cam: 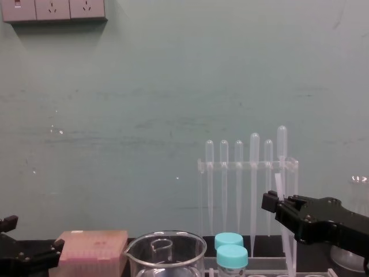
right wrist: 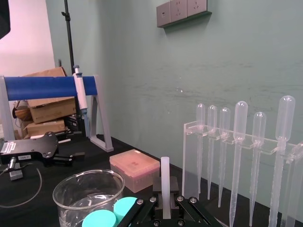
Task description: Pick up the stirring rod with one hand, then place it down.
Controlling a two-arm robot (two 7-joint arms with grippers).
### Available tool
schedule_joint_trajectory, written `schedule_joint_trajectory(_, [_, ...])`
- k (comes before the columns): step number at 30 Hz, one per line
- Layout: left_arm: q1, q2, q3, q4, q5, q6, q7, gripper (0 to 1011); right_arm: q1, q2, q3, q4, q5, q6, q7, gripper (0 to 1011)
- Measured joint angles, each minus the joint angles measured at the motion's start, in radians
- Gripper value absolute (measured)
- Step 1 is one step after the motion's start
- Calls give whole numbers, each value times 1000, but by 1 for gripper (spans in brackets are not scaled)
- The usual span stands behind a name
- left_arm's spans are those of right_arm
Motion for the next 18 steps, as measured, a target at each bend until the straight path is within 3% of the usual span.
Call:
schedule_joint_trajectory(5, [0, 0, 0, 0, 0, 0, 0, 1000, 0, 0, 0, 0, 0, 2, 0, 157])
schedule_joint_trajectory(18, [0, 0, 0, 0, 0, 0, 0, 1000, 1, 1, 0, 0, 2, 2, 1, 564])
